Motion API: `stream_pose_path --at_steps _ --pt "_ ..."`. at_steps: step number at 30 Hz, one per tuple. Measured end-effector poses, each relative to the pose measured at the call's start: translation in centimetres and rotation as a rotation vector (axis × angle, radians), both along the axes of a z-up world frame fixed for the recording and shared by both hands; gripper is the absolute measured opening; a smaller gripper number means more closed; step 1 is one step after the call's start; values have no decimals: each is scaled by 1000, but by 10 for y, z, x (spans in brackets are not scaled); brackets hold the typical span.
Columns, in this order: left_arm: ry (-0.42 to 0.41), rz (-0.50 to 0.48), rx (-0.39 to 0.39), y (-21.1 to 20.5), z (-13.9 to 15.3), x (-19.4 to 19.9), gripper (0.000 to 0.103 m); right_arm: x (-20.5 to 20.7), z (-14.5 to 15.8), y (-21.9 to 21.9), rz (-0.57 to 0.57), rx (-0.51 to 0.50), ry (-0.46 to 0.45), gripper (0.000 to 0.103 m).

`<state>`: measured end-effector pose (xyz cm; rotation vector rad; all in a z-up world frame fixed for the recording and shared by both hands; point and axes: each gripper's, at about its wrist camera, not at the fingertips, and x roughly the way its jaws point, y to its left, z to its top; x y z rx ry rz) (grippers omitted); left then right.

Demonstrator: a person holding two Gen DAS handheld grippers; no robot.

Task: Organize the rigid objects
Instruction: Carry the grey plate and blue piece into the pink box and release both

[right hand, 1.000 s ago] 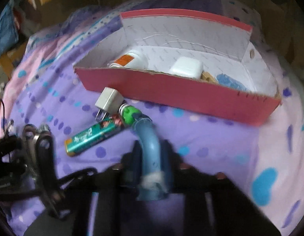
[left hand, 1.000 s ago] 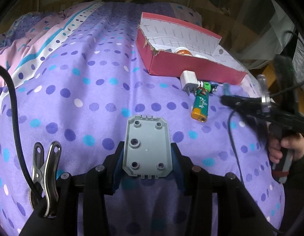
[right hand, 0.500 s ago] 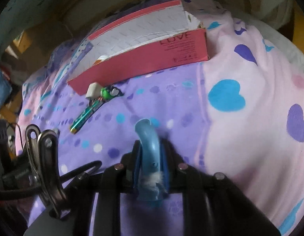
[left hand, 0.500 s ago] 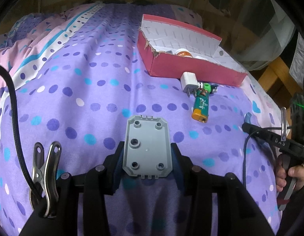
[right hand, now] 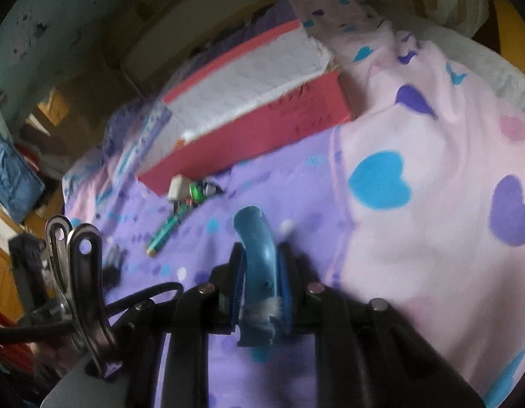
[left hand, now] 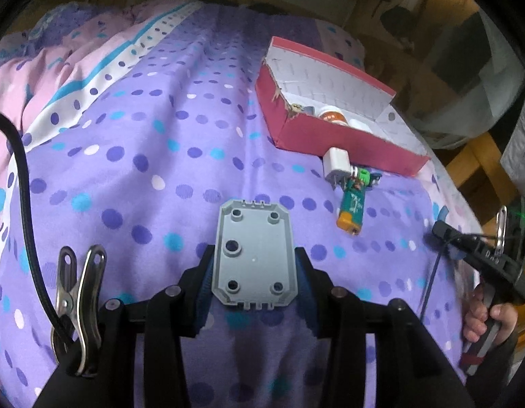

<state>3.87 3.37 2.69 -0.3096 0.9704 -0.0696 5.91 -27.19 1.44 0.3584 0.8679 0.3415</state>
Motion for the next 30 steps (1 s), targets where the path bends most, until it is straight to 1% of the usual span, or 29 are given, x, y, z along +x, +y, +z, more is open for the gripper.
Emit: stream_pose_path --at_steps 2,5,11,15,17,21,26,28,29,30 --pt "-5 4 8 3 7 5 46 0 7 0 4 -27 -17 20" --pt "-38 18 58 6 19 13 46 2 19 5 29 -83 -41 20" --pt "-135 33 119 9 42 26 46 8 45 0 22 -88 -107 20" --pt "-229 40 136 10 64 36 46 12 66 -5 6 -104 -172 20" --pt "-260 50 136 12 72 45 46 16 74 -6 -2 -113 -194 20" --pt "-299 52 111 8 83 59 46 28 91 -3 -8 -151 -240 20" --pt "-336 15 140 -6 84 75 46 47 104 6 -1 -198 -285 20" --pt "-331 11 186 -13 78 87 46 57 105 11 4 -205 -293 20" --pt "-329 -7 231 -21 75 94 46 65 104 14 8 -208 -292 20" --pt "-324 -24 293 -30 69 100 46 70 103 16 12 -212 -288 20"
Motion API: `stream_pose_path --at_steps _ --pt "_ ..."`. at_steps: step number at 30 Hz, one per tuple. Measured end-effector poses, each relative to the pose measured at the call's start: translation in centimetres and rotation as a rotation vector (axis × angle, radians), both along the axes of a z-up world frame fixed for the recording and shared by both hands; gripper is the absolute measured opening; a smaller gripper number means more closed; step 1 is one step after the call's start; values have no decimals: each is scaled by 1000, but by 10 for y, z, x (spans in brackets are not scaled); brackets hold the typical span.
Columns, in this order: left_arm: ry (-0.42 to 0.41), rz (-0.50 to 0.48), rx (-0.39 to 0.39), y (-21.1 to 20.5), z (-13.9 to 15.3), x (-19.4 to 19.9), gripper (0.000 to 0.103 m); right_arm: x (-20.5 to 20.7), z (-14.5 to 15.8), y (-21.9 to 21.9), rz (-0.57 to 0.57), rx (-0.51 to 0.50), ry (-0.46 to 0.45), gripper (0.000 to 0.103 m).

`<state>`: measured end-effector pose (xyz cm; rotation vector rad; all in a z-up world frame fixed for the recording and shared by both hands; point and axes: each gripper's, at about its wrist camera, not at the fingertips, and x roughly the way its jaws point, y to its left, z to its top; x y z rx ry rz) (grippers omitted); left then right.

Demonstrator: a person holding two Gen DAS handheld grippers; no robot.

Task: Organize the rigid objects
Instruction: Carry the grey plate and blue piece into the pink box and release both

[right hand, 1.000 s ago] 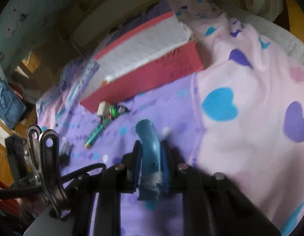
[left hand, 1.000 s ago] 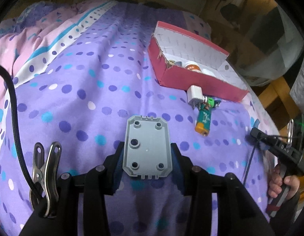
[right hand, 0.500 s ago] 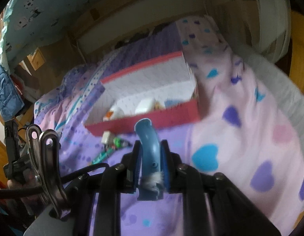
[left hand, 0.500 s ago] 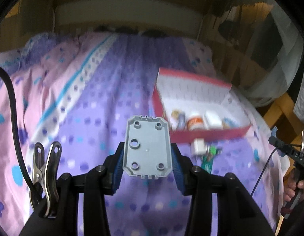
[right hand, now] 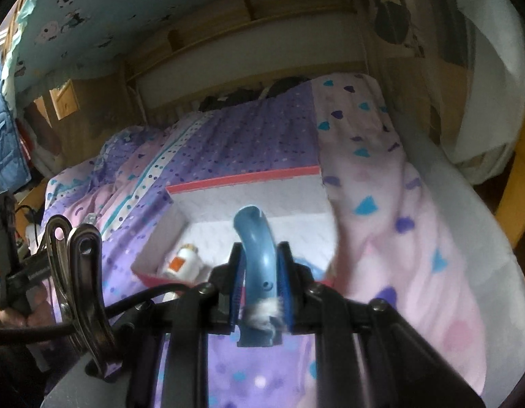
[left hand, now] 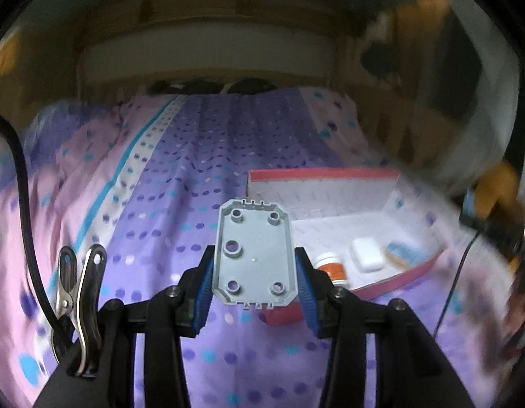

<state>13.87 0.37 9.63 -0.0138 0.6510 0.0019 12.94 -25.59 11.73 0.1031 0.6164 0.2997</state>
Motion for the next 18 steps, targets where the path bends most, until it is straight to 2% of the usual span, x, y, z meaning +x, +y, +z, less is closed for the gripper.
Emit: stream_pose_path --at_steps 2,3,6,11,16,18 --pt "21 -8 86 -14 -11 9 46 15 -6 6 7 -23 17 20" --pt "44 -30 102 -19 -19 14 46 25 -11 11 6 -46 34 20" --pt "105 -95 78 -25 -37 23 46 45 -26 19 2 -103 78 20" --pt "122 -117 38 -23 -49 26 46 69 -54 27 -2 -175 150 20" --pt "87 -87 35 -21 -52 21 61 68 -58 16 -60 -192 148 20" --pt "77 -84 21 -19 -52 20 63 67 -55 12 -87 -208 141 20"
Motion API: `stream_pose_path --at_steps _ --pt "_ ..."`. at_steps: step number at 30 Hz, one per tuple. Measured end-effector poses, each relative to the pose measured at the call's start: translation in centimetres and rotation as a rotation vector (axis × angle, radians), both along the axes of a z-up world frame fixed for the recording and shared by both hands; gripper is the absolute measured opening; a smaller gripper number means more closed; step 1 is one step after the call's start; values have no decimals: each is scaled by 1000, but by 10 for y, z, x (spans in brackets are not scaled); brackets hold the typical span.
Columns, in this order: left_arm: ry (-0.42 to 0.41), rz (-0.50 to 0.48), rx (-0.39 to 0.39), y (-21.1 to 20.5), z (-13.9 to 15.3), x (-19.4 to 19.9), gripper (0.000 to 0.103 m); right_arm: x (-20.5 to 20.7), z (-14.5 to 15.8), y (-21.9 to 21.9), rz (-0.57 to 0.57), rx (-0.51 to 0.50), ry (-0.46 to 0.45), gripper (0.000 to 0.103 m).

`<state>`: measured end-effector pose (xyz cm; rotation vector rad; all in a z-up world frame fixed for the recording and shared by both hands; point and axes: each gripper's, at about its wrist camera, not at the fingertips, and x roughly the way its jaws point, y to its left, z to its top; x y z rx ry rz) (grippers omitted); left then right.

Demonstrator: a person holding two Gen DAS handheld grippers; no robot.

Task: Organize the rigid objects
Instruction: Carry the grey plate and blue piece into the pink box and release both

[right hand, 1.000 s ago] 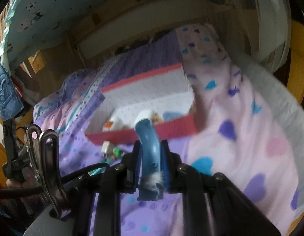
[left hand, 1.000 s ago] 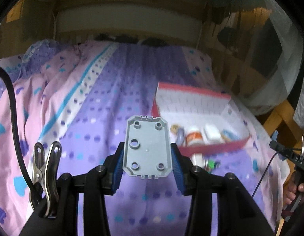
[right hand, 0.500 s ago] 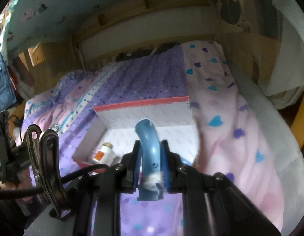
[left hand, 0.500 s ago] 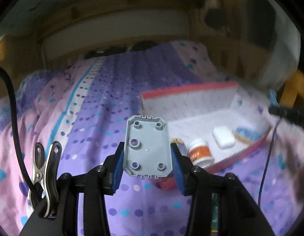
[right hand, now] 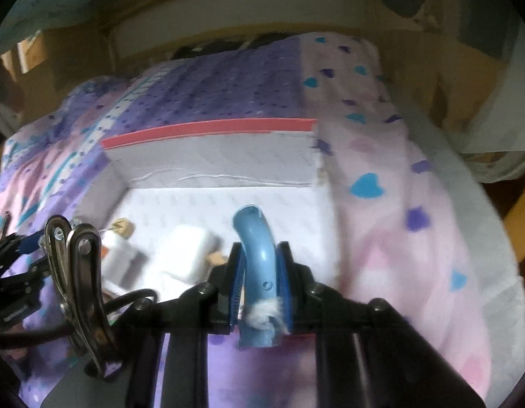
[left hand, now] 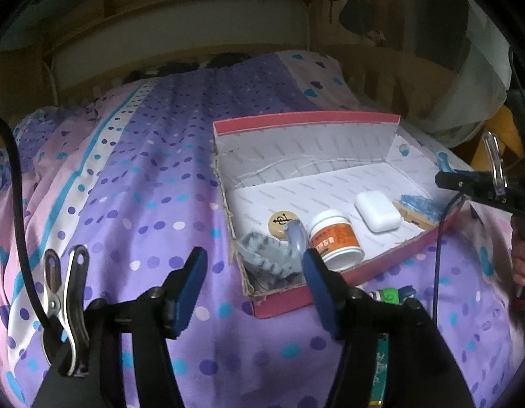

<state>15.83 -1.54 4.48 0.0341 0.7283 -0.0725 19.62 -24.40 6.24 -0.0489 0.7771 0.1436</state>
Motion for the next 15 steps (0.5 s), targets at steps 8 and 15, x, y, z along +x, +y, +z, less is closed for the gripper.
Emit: stream_pose_path --at_steps 8,15 --pt "-31 25 -127 25 4 -22 69 -4 -1 -2 -43 -15 29 42" --pt "103 -6 -145 31 -8 -42 69 -35 -3 4 -47 5 -56 57"
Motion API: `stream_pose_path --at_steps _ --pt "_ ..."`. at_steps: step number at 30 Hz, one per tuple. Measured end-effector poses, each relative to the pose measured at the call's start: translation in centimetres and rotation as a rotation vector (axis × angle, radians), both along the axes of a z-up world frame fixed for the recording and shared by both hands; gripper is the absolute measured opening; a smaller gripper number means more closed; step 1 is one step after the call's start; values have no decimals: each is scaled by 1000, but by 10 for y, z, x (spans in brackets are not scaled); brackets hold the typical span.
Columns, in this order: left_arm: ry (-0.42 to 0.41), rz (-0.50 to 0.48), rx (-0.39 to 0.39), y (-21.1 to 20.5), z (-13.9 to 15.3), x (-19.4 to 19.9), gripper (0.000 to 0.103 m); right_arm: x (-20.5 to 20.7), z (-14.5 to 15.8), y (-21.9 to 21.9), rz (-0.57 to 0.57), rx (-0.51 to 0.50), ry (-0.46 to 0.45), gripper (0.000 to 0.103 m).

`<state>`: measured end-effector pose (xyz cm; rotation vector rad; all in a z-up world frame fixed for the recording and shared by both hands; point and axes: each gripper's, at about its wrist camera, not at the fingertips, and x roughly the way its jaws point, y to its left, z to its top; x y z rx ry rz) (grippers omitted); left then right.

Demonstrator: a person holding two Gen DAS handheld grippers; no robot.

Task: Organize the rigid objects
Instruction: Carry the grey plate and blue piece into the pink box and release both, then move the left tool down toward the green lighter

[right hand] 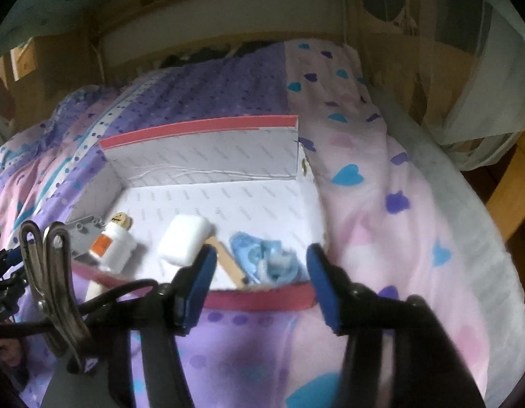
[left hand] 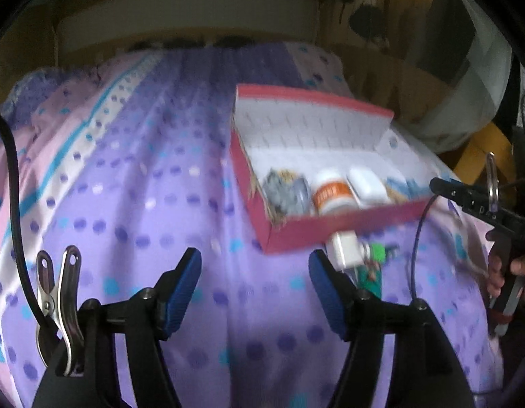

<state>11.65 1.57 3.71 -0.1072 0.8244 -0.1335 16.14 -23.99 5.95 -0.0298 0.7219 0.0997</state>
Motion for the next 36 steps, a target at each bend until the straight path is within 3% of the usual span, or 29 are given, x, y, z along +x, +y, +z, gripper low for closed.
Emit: stream_pose_path --at_steps 2,6,9,13,15,17,31,36 --pt "17 -34 -29 -2 0 -14 69 -15 -3 -2 -35 7 -1 57" --pt "25 -95 -11 -16 -2 -39 69 -56 -10 -17 13 144 48 58" --pt "34 -86 11 -21 -7 -44 69 -65 -29 -20 64 200 176 61" --pt "205 -54 -67 -8 -34 -16 69 -59 -61 -19 65 227 237 62" --pt "210 -38 -112 -1 -36 -11 69 -55 -63 -19 71 244 235 66" --pt "206 -39 -106 -2 -36 -11 70 -54 -65 -18 82 245 239 70" --pt "207 -44 -122 0 -35 -11 71 -56 -65 7 76 70 241 70" --pt "203 -45 -146 4 -35 -12 71 -52 -59 1 68 103 235 64"
